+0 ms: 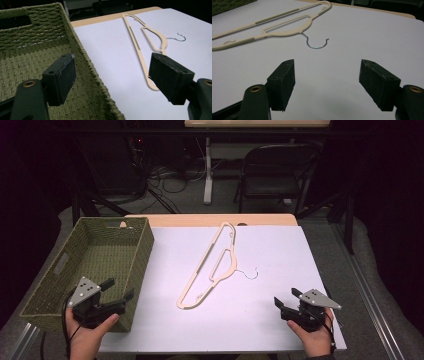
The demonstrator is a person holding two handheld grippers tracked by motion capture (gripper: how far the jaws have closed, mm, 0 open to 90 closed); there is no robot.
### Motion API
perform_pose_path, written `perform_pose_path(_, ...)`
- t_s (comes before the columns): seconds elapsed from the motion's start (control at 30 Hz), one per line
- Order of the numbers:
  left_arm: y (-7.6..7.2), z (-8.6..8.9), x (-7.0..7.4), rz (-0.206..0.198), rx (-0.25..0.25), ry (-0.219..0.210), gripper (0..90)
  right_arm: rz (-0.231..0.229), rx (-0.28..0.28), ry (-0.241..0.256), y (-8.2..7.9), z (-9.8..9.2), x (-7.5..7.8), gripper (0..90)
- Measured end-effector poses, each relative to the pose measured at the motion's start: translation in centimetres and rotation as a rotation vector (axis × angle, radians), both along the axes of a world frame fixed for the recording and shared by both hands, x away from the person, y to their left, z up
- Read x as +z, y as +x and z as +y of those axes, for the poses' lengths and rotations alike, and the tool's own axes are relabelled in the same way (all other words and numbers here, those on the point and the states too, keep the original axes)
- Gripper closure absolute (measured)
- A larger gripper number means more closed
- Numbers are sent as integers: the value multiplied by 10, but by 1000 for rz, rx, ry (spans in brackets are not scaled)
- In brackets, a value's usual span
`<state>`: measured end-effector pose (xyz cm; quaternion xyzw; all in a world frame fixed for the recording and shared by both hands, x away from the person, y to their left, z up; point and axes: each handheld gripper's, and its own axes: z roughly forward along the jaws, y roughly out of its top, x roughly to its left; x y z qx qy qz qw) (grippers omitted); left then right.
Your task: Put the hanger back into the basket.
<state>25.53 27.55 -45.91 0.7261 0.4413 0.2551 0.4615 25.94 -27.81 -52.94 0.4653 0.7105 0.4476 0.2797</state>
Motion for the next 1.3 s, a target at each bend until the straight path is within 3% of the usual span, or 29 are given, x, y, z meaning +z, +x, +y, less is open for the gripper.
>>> perform_pose_path(0.33,6,-26,5,26,-66,36,230,9,2,-8,1,1,1,289)
perform_pose_path(0.7,16,-61,8,22,-151,62,244,6,5,-3,3,2,0,296)
perform_pose_path(1.1,32,-81,-2,66,-196,72,254,23,27,-42,9,10,4,317)
perform_pose_path(1.3,38,-94,-6,100,-218,115,284,24,38,-54,10,15,3,336)
